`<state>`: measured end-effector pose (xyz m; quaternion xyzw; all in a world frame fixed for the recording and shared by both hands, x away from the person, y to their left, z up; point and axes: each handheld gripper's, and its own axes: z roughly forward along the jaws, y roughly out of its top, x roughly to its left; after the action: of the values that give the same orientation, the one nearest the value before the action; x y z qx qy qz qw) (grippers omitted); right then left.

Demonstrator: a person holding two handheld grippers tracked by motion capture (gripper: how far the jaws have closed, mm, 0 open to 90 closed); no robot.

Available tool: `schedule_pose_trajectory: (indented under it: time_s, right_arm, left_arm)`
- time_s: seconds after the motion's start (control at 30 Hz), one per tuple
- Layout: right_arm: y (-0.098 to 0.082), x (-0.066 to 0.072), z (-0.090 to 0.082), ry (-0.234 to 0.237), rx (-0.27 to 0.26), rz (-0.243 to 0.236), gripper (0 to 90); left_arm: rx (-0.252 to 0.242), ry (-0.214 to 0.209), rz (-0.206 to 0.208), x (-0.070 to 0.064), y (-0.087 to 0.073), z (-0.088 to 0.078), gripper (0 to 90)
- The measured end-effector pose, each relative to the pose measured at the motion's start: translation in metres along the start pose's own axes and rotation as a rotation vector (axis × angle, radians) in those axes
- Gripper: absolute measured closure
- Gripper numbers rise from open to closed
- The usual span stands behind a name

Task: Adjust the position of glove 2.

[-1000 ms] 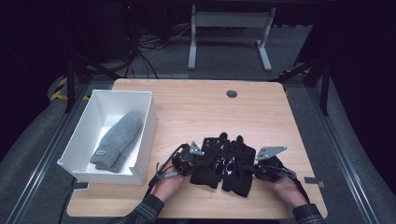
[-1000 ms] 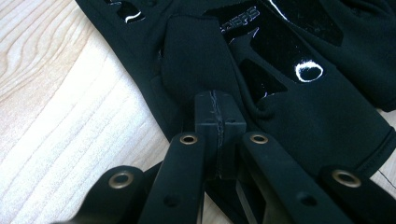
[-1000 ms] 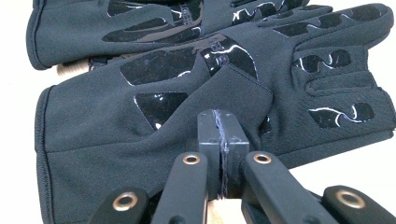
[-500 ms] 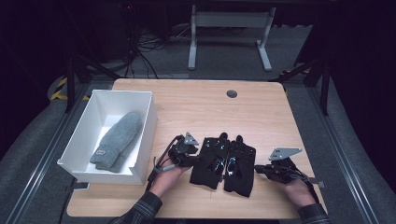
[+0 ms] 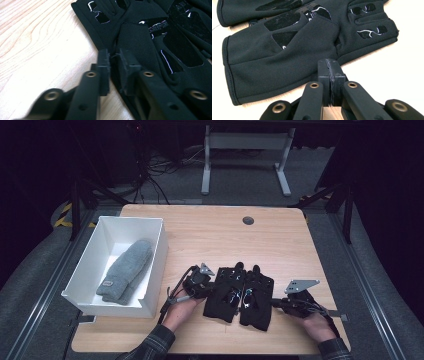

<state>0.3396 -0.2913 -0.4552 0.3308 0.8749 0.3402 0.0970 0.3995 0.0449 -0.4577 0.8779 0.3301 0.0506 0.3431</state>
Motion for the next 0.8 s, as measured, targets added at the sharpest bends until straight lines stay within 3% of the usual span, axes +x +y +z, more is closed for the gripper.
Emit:
schedule_pose_trajectory:
  time_s: [0.2, 0.4, 0.8]
  right_arm:
    - [0.001, 0.001, 0.000, 0.001, 0.001, -0.002, 90.0]
    - [0.002, 0.001, 0.002, 0.006, 0.000, -0.001, 89.9]
    - [0.013, 0.007, 0.012, 0.022, 0.002, -0.011, 90.0]
  left_arm:
    - [0.000, -0.012, -0.032, 0.001, 0.001, -0.003, 87.0]
    - [-0.048, -0.067, -0.055, 0.003, 0.005, -0.016, 87.2]
    - [-0.132, -0.124, -0.068, 0.002, 0.015, -0.037, 87.3]
